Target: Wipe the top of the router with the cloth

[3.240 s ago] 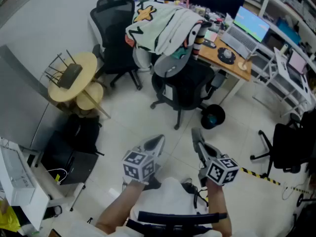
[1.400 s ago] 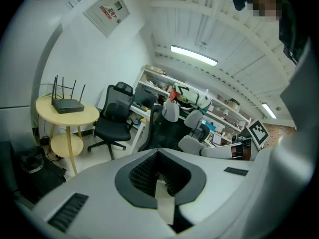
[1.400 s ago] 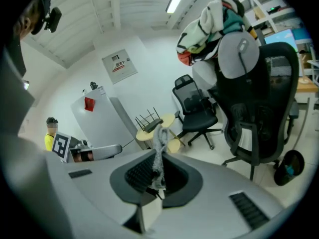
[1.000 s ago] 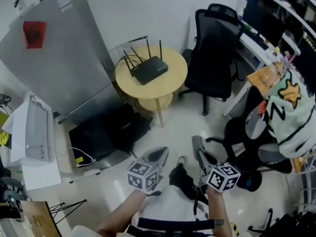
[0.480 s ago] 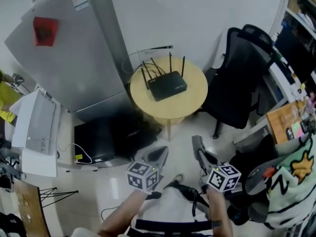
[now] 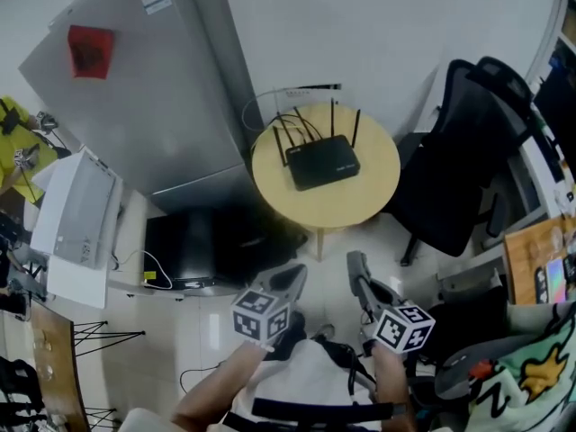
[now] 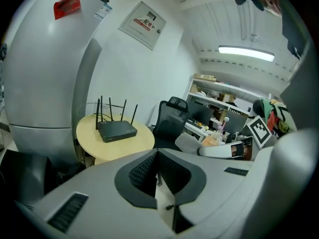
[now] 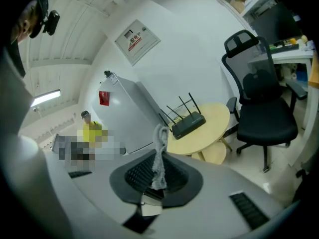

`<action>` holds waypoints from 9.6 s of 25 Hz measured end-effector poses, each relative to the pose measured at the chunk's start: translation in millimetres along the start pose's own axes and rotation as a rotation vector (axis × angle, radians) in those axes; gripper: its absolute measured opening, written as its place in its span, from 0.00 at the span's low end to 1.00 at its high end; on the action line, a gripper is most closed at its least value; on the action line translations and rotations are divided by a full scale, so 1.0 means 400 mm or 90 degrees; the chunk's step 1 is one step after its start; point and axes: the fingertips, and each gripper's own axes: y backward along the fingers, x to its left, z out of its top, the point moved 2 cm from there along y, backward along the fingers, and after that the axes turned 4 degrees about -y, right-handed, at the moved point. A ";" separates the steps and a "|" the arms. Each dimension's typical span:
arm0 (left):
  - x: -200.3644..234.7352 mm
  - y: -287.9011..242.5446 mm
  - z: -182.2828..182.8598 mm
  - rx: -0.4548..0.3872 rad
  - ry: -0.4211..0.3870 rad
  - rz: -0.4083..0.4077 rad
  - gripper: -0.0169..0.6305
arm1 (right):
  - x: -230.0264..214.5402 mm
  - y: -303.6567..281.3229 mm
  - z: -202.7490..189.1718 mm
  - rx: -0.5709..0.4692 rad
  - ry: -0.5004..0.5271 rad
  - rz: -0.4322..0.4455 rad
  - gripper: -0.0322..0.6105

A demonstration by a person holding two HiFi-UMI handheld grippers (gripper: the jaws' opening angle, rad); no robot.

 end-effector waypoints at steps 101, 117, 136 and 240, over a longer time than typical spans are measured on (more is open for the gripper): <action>0.703 -0.689 0.218 0.083 0.206 0.066 0.02 | -0.496 -1.138 0.440 0.325 0.215 -0.256 0.11; 0.740 -0.617 0.178 0.073 0.237 0.111 0.02 | -0.249 -1.235 0.256 0.430 0.218 -0.087 0.11; 0.743 -0.612 0.166 0.073 0.246 0.118 0.02 | -0.271 -1.201 0.265 0.428 0.167 -0.076 0.11; 0.501 -0.845 0.212 0.133 0.170 0.049 0.02 | -0.722 -0.930 0.545 0.364 0.211 -0.185 0.11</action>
